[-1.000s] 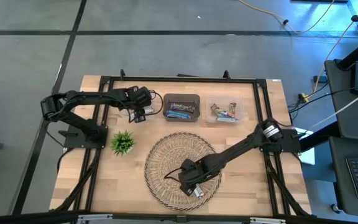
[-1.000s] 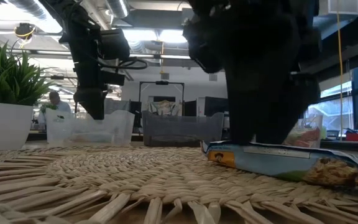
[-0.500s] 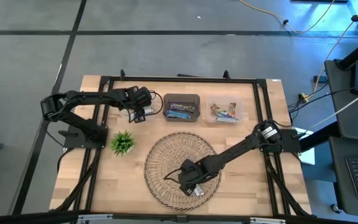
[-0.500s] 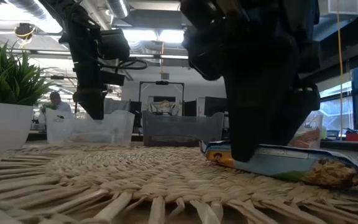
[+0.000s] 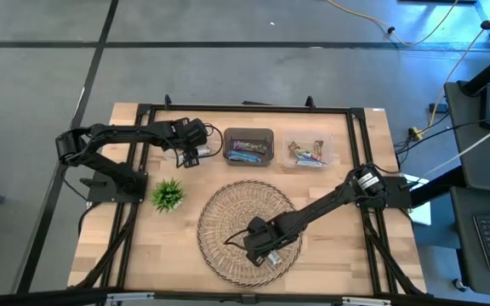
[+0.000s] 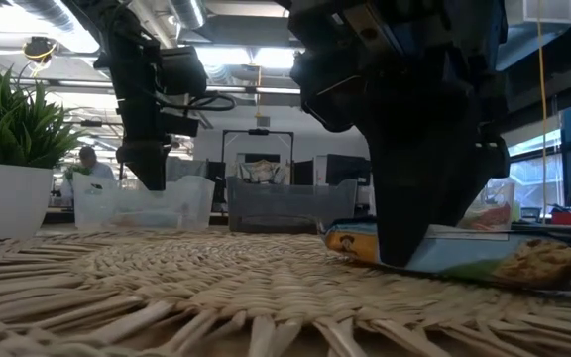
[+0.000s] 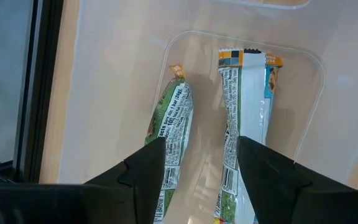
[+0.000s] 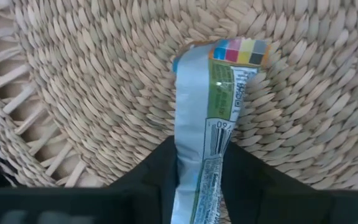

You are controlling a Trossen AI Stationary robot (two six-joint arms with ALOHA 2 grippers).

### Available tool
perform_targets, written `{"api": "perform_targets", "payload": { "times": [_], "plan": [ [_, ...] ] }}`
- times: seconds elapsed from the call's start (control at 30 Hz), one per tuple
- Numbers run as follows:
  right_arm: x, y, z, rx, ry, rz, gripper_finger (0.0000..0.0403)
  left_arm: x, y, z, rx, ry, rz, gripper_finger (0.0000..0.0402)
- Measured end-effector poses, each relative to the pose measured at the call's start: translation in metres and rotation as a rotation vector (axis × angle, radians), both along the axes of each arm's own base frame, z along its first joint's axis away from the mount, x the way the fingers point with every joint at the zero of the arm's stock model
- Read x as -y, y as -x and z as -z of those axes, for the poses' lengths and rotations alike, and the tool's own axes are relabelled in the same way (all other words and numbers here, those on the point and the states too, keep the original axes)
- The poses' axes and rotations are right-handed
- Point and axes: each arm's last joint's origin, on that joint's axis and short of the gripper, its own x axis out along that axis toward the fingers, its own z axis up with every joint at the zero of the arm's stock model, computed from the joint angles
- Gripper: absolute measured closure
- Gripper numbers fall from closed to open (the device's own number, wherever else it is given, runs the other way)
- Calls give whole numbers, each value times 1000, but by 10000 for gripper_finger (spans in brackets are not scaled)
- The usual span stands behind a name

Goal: Pick and place Granola Bars by type
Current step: Put the yellow granola bar into the left transparent bin

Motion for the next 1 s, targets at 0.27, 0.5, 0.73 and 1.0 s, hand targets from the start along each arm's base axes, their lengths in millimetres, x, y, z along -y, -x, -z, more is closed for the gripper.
{"api": "perform_targets", "payload": {
  "times": [0.27, 0.5, 0.73, 1.0],
  "plan": [
    [0, 0, -1, 2, -5, -1, 298, 3, 4, -13, 57, -19, 7, 210],
    [1, 1, -15, 38, -22, -6, 298, 10, 14, -40, 217, -23, 37, 210],
    [9, 4, -46, 144, 35, -28, 298, 21, 17, -66, 524, 154, 117, 212],
    [35, 23, -115, 360, 270, -73, 298, 34, 3, -92, 885, 427, 335, 213]
  ]
}}
